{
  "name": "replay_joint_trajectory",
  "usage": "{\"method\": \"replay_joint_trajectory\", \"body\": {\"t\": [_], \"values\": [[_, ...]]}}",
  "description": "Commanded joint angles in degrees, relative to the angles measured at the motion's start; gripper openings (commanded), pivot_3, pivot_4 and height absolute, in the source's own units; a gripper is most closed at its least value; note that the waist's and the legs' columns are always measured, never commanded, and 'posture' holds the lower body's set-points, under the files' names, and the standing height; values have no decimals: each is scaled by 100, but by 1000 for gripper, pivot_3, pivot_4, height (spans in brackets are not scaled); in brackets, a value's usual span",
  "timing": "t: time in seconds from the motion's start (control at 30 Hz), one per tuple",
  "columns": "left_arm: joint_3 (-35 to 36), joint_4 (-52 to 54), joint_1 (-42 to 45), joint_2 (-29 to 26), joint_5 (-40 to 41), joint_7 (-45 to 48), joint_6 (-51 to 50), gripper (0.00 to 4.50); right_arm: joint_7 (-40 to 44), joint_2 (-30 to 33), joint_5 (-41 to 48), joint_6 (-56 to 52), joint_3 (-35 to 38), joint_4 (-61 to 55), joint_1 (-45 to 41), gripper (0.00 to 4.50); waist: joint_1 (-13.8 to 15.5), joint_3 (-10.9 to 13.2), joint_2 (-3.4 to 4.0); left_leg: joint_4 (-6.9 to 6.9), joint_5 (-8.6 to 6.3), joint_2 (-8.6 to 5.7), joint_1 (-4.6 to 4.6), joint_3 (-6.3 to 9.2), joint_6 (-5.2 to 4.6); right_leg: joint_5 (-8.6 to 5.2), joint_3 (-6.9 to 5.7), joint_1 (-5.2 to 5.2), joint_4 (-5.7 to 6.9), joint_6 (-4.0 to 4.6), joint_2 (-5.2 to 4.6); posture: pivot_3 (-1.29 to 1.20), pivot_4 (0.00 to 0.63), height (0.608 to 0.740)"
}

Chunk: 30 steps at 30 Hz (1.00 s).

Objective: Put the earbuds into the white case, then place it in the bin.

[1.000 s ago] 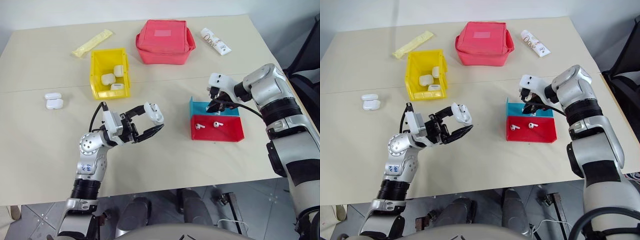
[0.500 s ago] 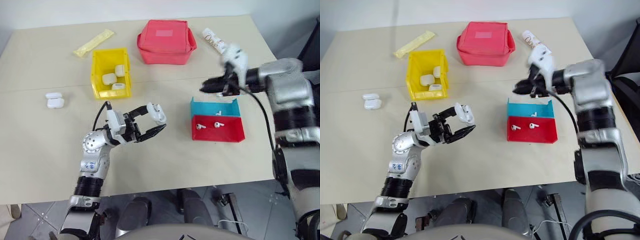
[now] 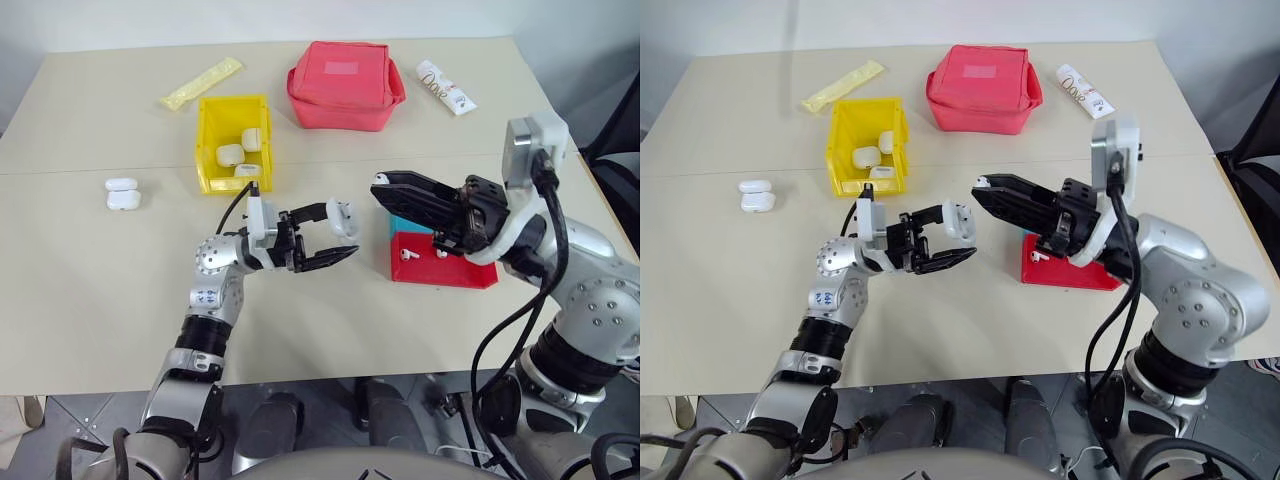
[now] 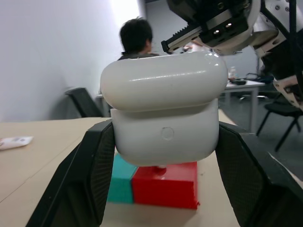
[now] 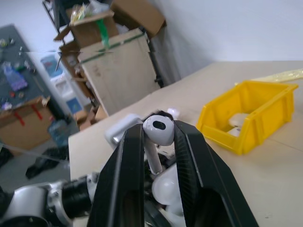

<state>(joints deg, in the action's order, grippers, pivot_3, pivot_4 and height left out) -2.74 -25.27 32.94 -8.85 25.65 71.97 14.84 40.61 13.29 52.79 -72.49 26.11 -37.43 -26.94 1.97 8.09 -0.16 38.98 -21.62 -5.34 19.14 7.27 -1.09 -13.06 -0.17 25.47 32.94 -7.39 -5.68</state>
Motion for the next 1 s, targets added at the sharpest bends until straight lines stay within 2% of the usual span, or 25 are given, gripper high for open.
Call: {"method": "replay_joint_trajectory", "body": {"t": [0.03,0.1,0.23,0.43,1.0], "values": [[-12,-45,251,140,133,215,-16,2817,-465,-16,457,250,-25,-369,332,523,-20,0,0,0,0,-2,0,-1,0,0,1,0,0,0,0,0,150,740],[11,-109,312,181,131,290,-33,2817,-600,49,556,432,-147,-383,485,523,-37,-1,-1,0,0,-1,-2,-3,-1,0,2,0,1,0,-1,0,150,740],[-83,203,379,280,292,557,-348,2817,-438,287,36,1251,-643,-285,1001,523,-51,-1,0,-3,0,2,-5,-5,-1,0,1,0,0,0,3,0,150,740],[-35,383,369,222,350,686,-549,2817,-320,535,-184,2028,-1145,-55,1251,523,-50,-1,-1,-2,0,1,-6,-7,-2,0,4,0,-1,-1,3,0,150,740],[31,702,313,255,410,539,-804,2817,-173,992,-387,3151,-1896,11,1866,523,-38,-1,-2,-2,-1,1,-5,-6,-3,0,4,-1,-6,-1,3,0,150,740]]}}
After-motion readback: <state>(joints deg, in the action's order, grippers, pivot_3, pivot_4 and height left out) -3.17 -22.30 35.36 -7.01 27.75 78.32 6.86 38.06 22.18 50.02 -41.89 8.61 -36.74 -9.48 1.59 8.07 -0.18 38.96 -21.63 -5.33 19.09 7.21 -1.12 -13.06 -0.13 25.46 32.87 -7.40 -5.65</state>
